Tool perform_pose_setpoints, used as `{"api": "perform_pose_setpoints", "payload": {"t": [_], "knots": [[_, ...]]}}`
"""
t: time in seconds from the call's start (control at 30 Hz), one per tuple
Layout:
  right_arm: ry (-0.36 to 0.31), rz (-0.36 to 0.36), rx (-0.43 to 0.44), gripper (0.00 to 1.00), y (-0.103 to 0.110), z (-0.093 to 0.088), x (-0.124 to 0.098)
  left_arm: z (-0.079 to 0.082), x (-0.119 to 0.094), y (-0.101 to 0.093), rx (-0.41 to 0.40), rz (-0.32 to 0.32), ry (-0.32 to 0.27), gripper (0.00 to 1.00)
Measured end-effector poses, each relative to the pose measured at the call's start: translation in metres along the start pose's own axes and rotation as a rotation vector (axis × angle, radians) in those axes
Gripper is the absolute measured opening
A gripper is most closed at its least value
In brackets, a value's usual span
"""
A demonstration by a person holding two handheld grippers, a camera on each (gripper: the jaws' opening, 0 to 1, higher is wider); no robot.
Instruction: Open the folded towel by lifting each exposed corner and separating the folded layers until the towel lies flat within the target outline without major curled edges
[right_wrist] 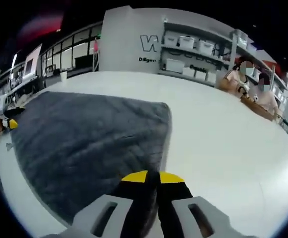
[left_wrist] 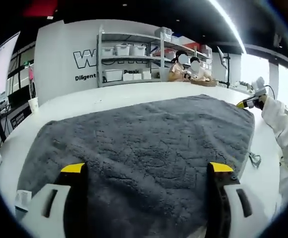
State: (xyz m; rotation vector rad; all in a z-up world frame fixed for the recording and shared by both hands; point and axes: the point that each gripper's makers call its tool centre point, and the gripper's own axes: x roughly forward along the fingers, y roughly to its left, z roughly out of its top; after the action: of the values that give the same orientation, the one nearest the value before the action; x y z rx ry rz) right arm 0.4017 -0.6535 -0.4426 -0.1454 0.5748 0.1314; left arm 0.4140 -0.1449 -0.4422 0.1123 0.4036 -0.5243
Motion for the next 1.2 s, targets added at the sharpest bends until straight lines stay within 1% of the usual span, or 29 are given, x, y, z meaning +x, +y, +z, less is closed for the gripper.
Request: {"api": "perform_pose_setpoints", "payload": {"t": [0.2, 0.6, 0.83, 0.93, 1.2], "knots": [[0.011, -0.007, -0.027, 0.0, 0.0, 0.0, 0.0, 0.0, -0.001, 0.0, -0.003, 0.002, -0.012, 0.98], [0.023, -0.016, -0.058, 0.0, -0.004, 0.001, 0.002, 0.0, -0.001, 0.0, -0.001, 0.012, -0.007, 0.98], [0.034, -0.026, -0.087, 0.0, -0.006, 0.001, 0.002, -0.001, -0.004, 0.0, -0.006, 0.023, -0.01, 0.96], [0.033, -0.024, -0.089, 0.0, -0.008, 0.001, 0.002, -0.001, -0.005, 0.0, -0.007, 0.025, -0.021, 0.96], [0.038, -0.03, -0.106, 0.0, -0.01, -0.001, 0.0, -0.002, -0.008, 0.001, -0.008, 0.025, -0.023, 0.93]]}}
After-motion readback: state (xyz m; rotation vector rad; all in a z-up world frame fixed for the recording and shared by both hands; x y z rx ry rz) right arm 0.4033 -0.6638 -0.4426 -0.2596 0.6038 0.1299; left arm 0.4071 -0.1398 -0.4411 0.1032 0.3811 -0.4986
